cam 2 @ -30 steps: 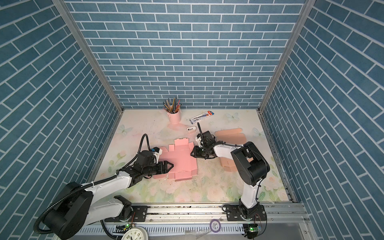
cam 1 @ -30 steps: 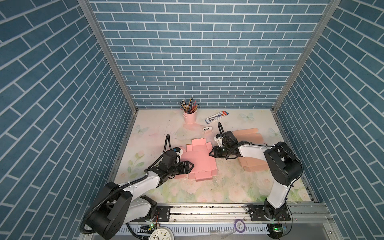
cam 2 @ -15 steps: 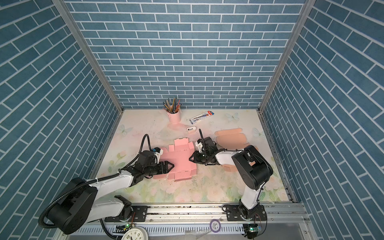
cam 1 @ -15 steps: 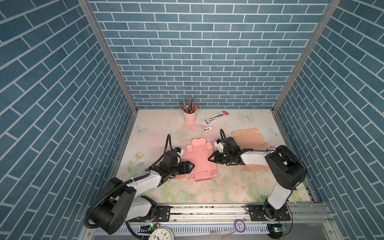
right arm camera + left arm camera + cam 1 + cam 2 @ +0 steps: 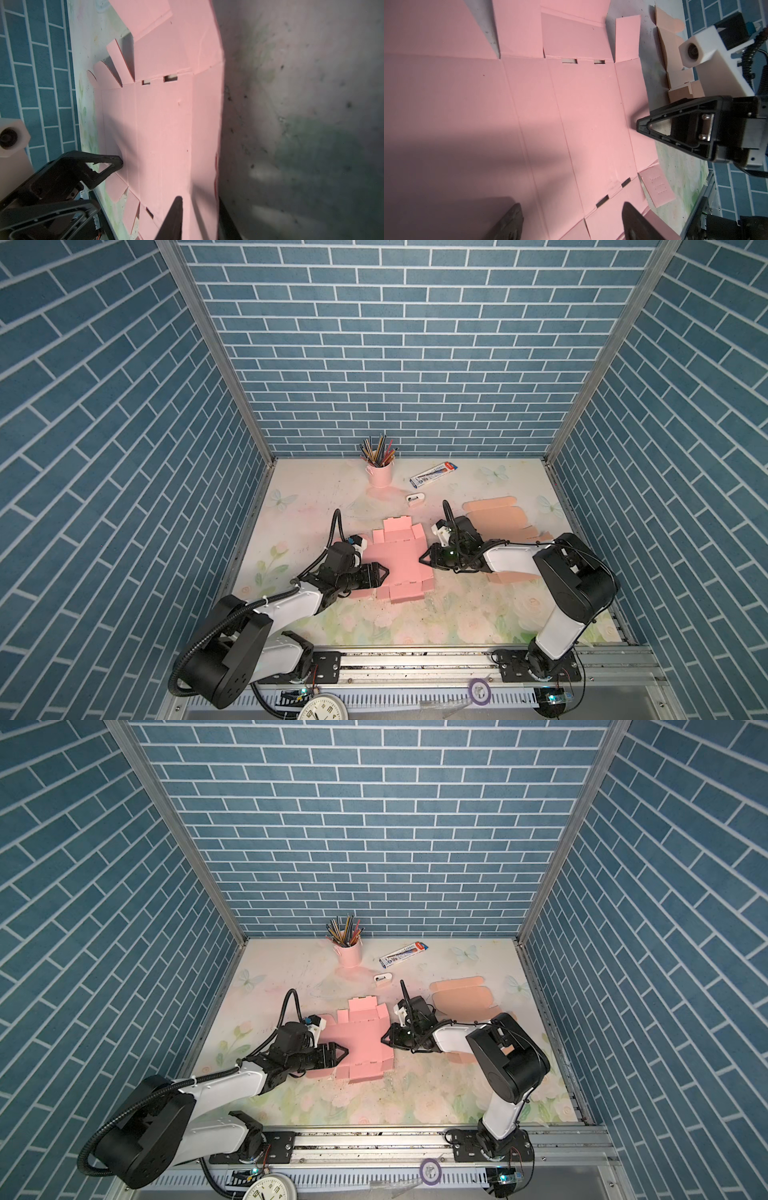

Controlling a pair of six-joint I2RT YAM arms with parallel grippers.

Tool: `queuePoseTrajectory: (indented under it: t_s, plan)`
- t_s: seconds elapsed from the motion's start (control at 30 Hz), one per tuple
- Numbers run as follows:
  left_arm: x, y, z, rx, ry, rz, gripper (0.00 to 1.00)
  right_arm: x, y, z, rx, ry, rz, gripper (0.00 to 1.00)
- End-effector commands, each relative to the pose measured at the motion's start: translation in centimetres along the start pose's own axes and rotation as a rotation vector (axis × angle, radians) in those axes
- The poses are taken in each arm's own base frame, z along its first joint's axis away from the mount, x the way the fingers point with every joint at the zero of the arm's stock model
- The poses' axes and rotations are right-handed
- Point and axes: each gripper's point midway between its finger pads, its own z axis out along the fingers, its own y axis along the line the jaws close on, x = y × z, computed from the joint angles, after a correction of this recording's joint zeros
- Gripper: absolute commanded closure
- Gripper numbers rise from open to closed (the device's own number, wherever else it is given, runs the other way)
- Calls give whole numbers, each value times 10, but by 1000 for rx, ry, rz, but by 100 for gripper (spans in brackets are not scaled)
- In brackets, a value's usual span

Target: Fold the paper box

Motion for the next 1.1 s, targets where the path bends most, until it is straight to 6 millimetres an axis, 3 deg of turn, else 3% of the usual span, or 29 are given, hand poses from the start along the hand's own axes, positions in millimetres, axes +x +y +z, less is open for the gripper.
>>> queuePoseTrajectory:
  t_s: [0.0, 0.23, 0.5, 0.7, 0.8, 0.97, 1.07]
  plan:
    - [12, 11, 1, -25, 32, -17, 23, -2, 3, -4, 5, -26, 19, 77]
    - [10, 9, -2, -27, 26, -9, 24, -3, 7, -1, -8, -25, 10, 90]
    - [-15, -10, -17, -31, -17, 38, 26, 1, 13, -8, 25, 16, -77, 98]
    - [-34, -34, -18, 26, -24, 68, 57, 2, 18, -16, 79, 44, -166, 99]
    - [-49, -48, -10, 66, -18, 78, 79, 2, 24, -21, 72, 39, -183, 99]
    - [-77, -62, 10, 82, -23, 92, 97, 4, 32, -26, 56, 33, -204, 99]
    - [-94, -67, 22, 73, -30, 105, 100, 6, 36, -28, 52, 32, -217, 99]
